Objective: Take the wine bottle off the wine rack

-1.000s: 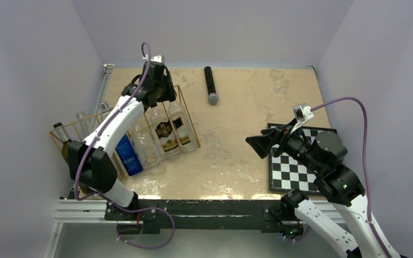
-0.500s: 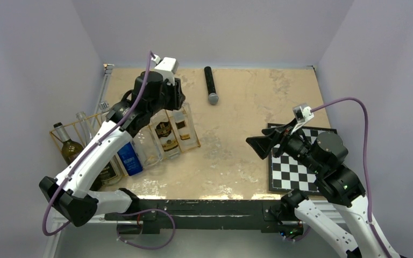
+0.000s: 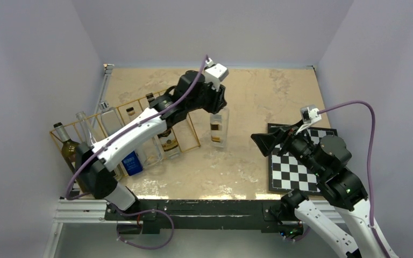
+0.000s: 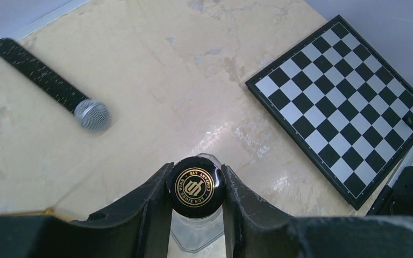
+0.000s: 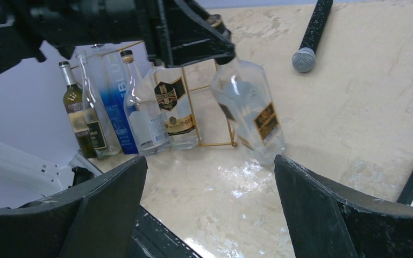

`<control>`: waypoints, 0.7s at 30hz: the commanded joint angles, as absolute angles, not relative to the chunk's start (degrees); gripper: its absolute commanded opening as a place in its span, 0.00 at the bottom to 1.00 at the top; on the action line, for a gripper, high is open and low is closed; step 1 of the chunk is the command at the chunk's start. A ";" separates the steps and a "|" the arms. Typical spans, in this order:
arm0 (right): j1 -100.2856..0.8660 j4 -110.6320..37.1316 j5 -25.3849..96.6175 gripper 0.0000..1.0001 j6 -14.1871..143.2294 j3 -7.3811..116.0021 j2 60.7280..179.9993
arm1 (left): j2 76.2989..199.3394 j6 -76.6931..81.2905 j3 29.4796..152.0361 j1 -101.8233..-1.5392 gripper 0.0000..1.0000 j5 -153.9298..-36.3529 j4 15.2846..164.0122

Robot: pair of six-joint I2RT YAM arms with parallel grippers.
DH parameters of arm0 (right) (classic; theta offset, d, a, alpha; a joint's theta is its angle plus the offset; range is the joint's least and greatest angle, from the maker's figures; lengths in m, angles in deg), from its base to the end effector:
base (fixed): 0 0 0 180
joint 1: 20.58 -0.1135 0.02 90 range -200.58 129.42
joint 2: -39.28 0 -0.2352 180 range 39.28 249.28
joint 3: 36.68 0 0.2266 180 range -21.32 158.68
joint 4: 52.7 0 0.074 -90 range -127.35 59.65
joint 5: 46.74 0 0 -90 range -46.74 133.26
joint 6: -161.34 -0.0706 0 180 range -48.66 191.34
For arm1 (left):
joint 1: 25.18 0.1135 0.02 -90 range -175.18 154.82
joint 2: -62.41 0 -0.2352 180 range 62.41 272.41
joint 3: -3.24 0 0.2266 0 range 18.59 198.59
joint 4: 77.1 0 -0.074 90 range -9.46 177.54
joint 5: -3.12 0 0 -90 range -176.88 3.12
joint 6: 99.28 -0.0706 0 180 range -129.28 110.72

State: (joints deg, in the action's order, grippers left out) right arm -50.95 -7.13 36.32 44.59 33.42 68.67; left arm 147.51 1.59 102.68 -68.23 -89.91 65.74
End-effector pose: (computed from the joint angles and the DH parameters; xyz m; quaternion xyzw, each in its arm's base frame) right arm 0.1082 0.0733 0.3645 -0.0641 0.7334 0.3620 0.5718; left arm 0.2551 -0.2435 0.3479 0.2448 0.7961 -0.2704 0.4830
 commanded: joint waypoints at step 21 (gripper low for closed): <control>-50.95 -3.65 46.84 0.94 50.25 32.67 67.36 | 165.15 -0.36 120.90 -71.42 0.67 -94.63 81.47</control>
